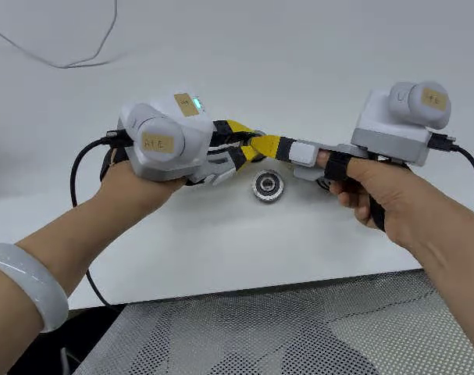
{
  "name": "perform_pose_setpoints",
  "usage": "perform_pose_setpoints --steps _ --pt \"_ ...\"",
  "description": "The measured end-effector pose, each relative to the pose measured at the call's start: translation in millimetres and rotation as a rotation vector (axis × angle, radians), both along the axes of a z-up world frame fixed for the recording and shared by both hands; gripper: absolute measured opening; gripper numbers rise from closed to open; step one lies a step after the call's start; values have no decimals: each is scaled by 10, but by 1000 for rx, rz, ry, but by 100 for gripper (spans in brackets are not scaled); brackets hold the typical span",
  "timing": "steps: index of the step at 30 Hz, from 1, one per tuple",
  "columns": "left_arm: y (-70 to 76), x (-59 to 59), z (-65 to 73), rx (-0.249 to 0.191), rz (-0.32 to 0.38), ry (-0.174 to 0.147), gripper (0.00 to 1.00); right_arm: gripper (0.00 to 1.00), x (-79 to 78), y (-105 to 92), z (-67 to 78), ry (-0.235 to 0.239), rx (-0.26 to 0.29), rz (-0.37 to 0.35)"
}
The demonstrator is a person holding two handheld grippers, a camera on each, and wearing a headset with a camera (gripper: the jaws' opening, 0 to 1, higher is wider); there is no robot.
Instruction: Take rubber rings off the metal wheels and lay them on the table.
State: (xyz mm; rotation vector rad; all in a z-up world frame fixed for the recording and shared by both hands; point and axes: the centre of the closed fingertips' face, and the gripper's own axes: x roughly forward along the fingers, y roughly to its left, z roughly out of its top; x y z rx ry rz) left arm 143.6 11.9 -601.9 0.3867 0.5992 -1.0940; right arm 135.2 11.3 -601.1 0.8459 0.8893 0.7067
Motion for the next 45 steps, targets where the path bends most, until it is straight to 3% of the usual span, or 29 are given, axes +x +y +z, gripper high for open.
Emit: perform_pose_setpoints --steps 3,8,16,19,24,31,37,45 --pt "0 0 0 -1 2 1 13 30 -2 -29 -5 -40 -45 1" --pt "1 -3 1 -1 3 1 13 37 31 21 8 -47 -12 -8" --pt "-2 -7 2 -2 4 2 13 37 8 8 11 -6 -1 -8" --pt "-3 -9 3 -3 3 2 13 35 -53 10 18 15 7 5" --pt "-1 -11 6 -6 6 5 13 32 -65 27 50 8 13 12" --pt "-1 -10 10 -8 9 5 13 27 9 -2 1 -3 -4 -13" --pt "-1 -5 12 -12 9 5 13 21 19 -31 -25 35 15 -29" --pt "-4 -6 11 -13 7 5 13 9 -7 -86 -59 21 -23 -26"
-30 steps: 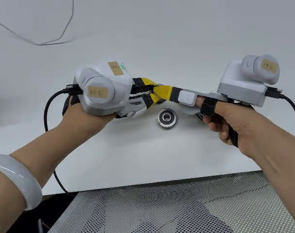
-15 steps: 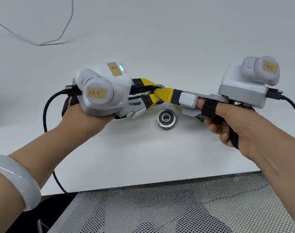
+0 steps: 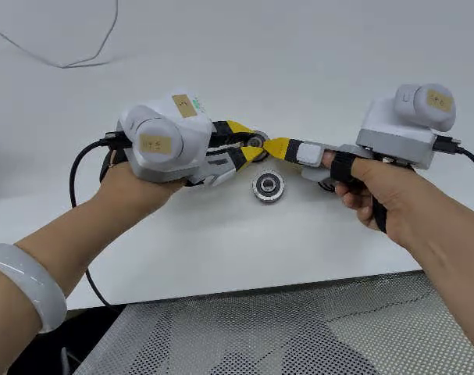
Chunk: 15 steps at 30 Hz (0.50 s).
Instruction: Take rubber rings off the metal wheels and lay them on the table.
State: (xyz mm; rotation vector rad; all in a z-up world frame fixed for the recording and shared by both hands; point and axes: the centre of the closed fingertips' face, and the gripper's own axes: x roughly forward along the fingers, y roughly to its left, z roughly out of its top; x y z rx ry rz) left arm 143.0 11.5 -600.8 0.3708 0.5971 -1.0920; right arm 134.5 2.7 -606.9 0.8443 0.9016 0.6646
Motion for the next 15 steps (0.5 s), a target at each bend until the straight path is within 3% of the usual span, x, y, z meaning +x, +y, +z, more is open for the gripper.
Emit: perform_pose_setpoints --steps 3,15 --pt "-1 -2 0 -1 1 0 13 4 2 -15 5 -6 -1 -6" --pt "18 14 -27 1 -2 -1 13 2 29 -18 11 -27 -13 -15"
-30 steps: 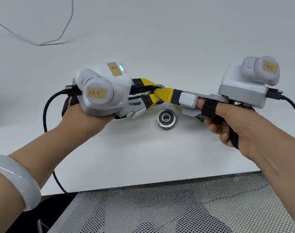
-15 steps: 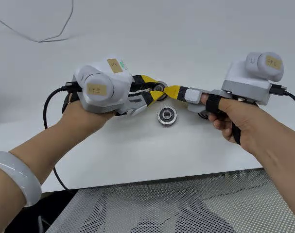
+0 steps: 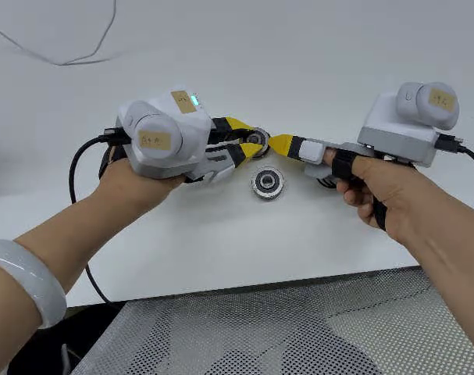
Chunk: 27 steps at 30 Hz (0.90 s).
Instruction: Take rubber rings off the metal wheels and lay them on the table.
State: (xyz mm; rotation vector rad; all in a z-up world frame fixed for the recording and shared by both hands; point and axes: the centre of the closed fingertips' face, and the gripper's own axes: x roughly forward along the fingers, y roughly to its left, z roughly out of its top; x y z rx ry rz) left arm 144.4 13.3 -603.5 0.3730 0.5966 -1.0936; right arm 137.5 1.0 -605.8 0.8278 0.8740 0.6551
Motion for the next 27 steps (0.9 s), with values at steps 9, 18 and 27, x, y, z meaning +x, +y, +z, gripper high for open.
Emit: perform_pose_setpoints --steps 9,18,27 --pt "13 6 -10 0 -1 0 13 1 15 11 16 -24 -32 19" --pt "6 0 -2 1 3 -1 13 0 42 53 22 -23 -22 31" --pt "-12 -18 20 -2 5 -3 13 0 33 134 86 -43 -18 64"
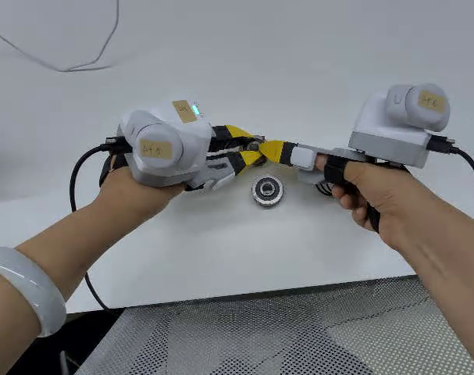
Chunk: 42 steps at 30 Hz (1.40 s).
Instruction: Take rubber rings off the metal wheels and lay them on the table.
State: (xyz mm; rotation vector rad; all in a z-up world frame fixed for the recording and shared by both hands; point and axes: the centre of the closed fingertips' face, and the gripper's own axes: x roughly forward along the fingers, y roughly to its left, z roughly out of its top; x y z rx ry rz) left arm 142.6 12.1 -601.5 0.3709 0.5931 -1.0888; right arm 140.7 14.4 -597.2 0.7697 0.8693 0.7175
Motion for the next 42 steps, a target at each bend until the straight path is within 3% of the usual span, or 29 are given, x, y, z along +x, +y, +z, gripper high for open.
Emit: perform_pose_setpoints --steps 18,28,42 --pt "-3 -22 6 6 -16 -2 13 0 -105 28 126 -31 51 66" --pt "33 -29 17 -19 7 35 14 1 -70 -17 73 -26 36 23" --pt "127 -38 175 -56 21 10 19 1 -63 -16 77 -17 44 5"
